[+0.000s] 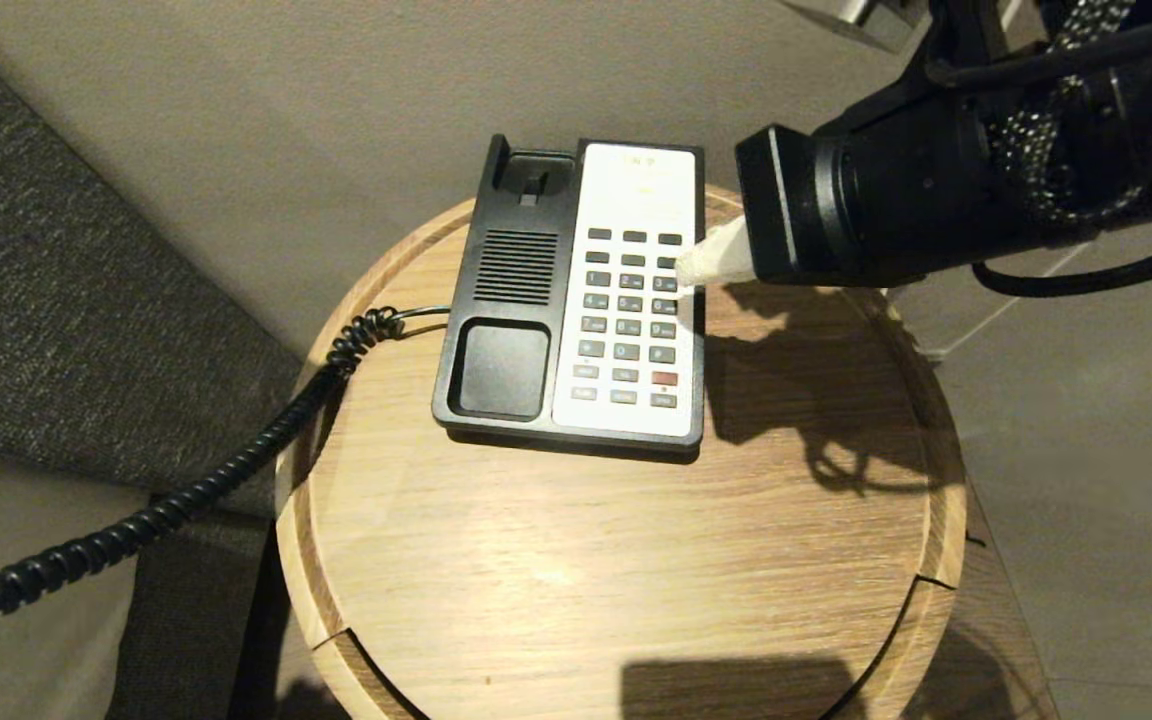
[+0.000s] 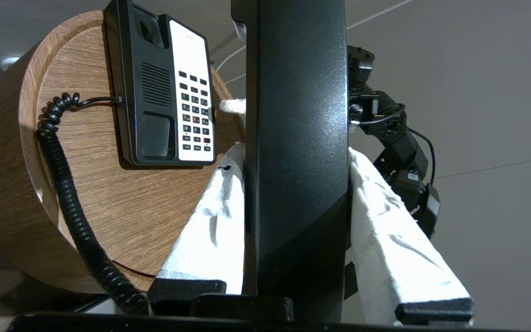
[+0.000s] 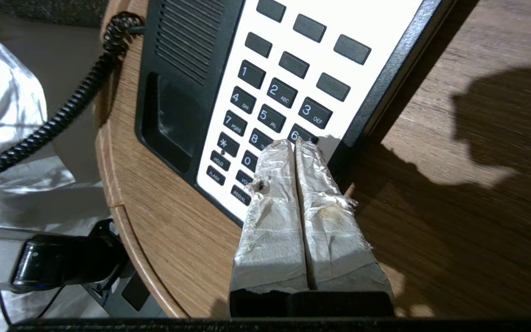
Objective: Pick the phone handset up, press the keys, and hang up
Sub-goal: Dial the number
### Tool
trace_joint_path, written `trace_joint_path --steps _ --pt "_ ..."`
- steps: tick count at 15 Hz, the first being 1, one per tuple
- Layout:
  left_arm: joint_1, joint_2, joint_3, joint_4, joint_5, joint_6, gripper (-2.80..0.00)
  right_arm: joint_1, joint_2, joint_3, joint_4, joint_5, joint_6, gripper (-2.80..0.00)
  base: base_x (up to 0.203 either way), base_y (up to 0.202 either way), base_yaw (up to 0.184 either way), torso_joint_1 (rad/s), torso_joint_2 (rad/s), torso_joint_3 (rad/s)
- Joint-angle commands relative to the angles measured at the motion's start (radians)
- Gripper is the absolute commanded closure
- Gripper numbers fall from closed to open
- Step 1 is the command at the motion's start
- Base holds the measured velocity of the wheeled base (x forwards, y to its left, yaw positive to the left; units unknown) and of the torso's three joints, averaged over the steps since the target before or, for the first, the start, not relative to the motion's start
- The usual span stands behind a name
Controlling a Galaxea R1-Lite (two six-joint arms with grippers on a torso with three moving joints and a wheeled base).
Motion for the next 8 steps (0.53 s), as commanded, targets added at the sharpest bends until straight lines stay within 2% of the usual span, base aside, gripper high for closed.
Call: trace_joint_path --steps 1,8 --pt "0.0 0.001 -0.001 0.002 0.002 -0.003 0.0 0.0 0.022 0.0 -0.002 -0.017 0.002 0.0 0.0 0.0 0.0 0.0 0.0 0.0" --pt "0.0 0.004 -0.006 0.004 0.003 0.0 0.0 -0.01 0.051 -0.001 -0.034 -0.036 -0.001 0.0 0.0 0.0 0.0 0.0 0.0 0.0"
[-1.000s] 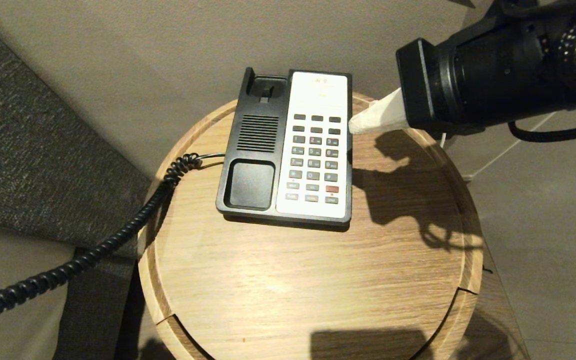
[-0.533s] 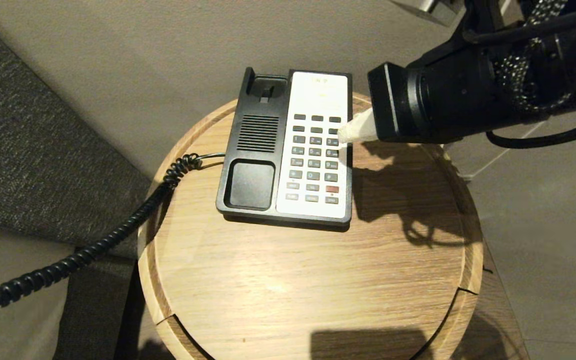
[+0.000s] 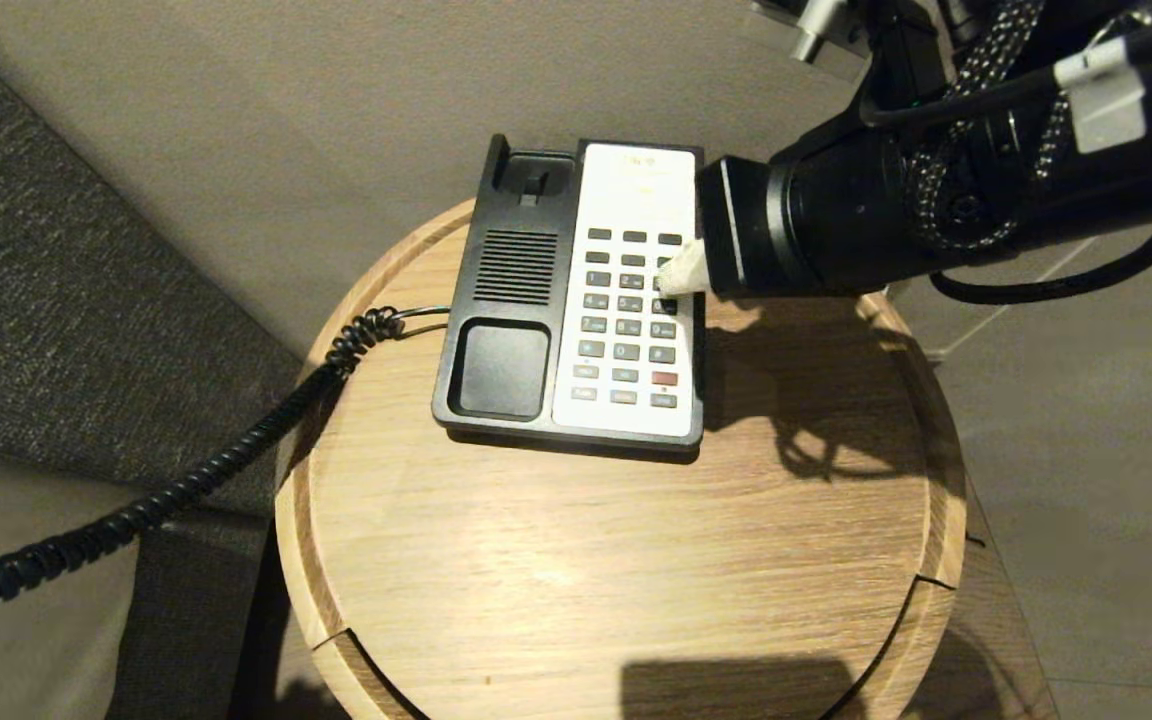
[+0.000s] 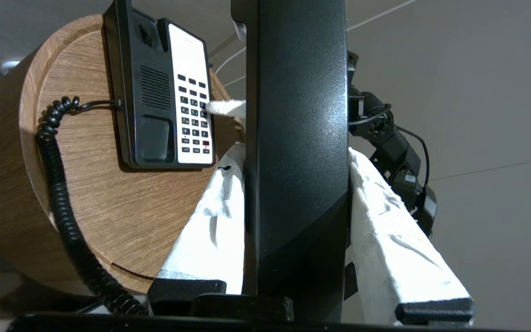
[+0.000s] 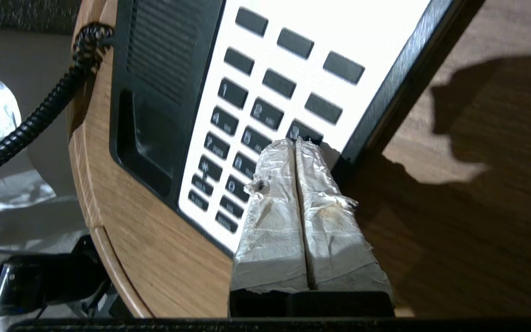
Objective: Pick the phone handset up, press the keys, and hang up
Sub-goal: Dial the number
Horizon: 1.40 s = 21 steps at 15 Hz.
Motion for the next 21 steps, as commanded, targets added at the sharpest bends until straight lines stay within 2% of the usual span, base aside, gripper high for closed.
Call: trace_joint_path --steps 1,12,21 --pt "0.0 0.002 0.004 0.003 0.002 -0.004 0.0 -0.008 0.013 0.0 -0.009 -0.001 0.0 0.0 0.0 0.0 0.0 0.0 0.0 0.0" --pt "0.0 -0.006 0.008 0.003 0.002 -0.003 0.0 -0.033 0.023 0.0 -0.02 -0.013 -0.003 0.0 0.0 0.0 0.0 0.0 0.0 0.0" --pt "0.0 -0.014 0.008 0.003 0.001 -0.003 0.0 0.002 -0.027 0.0 -0.009 0.005 0.006 0.0 0.0 0.0 0.0 0.0 0.0 0.0"
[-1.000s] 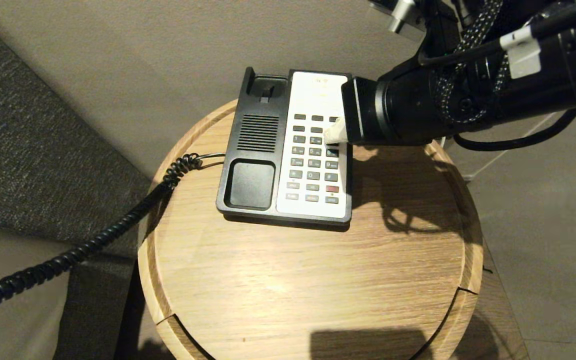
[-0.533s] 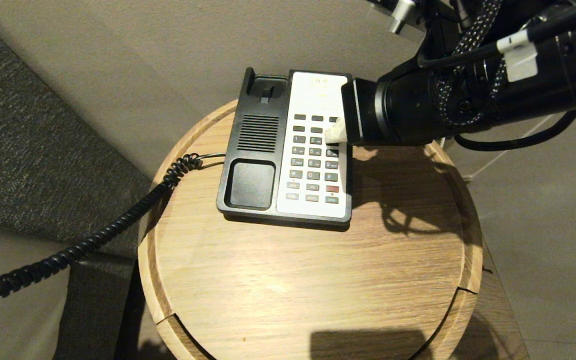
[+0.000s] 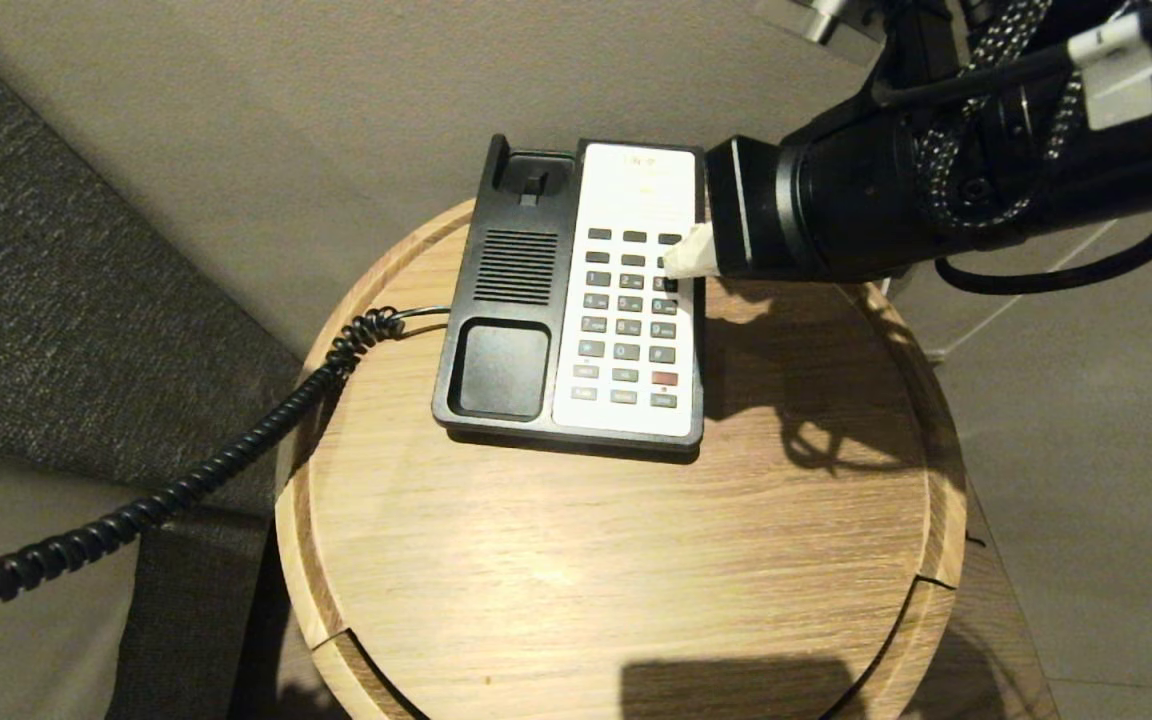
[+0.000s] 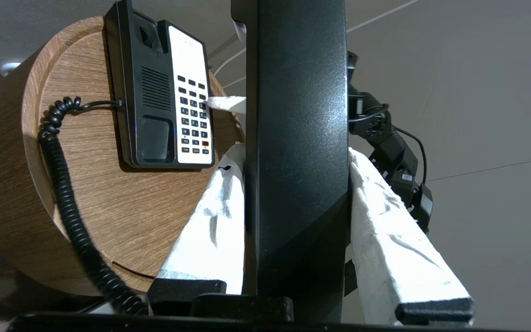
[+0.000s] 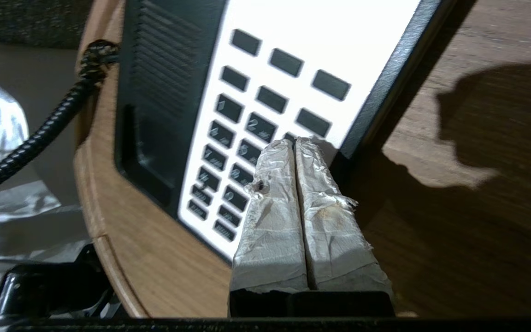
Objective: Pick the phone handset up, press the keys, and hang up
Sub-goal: Dial the number
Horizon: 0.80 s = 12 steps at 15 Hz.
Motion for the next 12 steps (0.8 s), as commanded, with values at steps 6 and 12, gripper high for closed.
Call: trace_joint_path --steps 6,12 --pt "0.0 0.0 0.004 0.001 0.001 -0.004 0.0 0.026 0.008 0.001 0.012 0.009 0.021 0.0 0.0 0.0 0.0 0.0 0.0 0.0" --pt "0.0 -0.002 0.006 0.002 0.003 -0.003 0.0 0.021 0.029 0.001 0.01 -0.021 0.02 0.0 0.0 0.0 0.0 0.0 0.0 0.0"
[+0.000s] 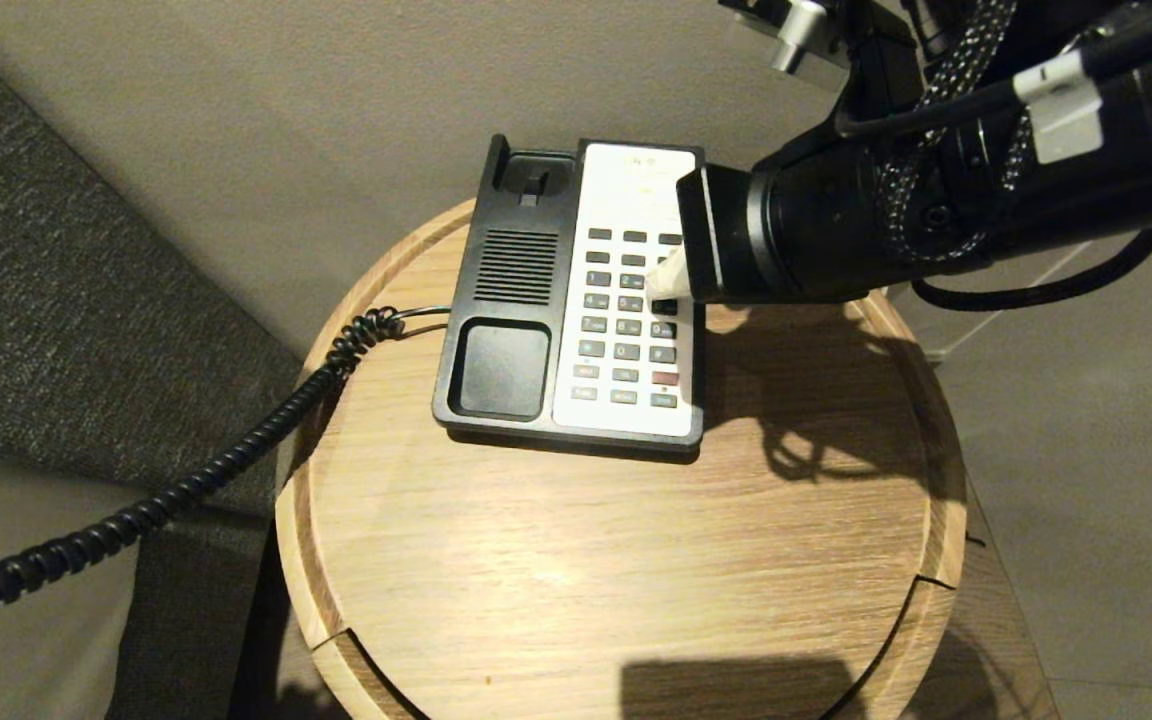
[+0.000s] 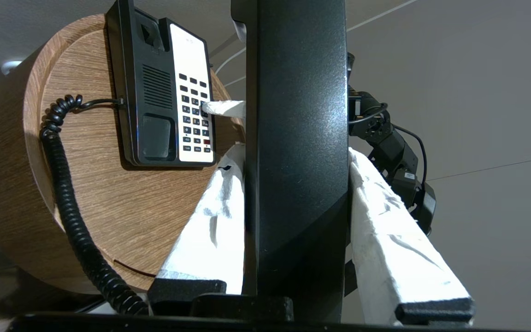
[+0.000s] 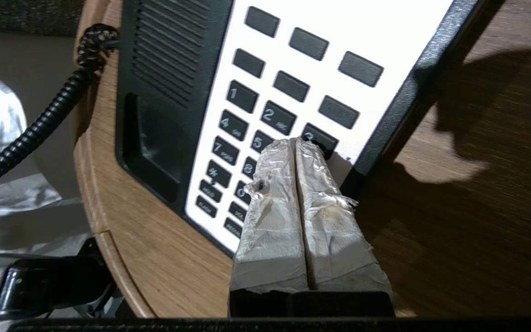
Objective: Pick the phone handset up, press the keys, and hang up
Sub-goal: Dial the number
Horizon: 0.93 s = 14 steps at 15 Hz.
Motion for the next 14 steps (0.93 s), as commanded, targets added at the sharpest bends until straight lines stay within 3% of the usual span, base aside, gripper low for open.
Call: trace_joint_path --steps 1,14 --pt "0.0 0.0 0.0 0.002 0.0 -0.004 0.0 -0.003 0.004 0.0 0.006 -0.011 0.002 0.0 0.0 0.0 0.0 0.0 0.0 0.0" --pt "0.0 -0.007 0.001 0.002 0.0 -0.004 0.0 -0.018 0.016 0.0 0.042 -0.026 0.002 0.0 0.0 0.0 0.0 0.0 0.0 0.0"
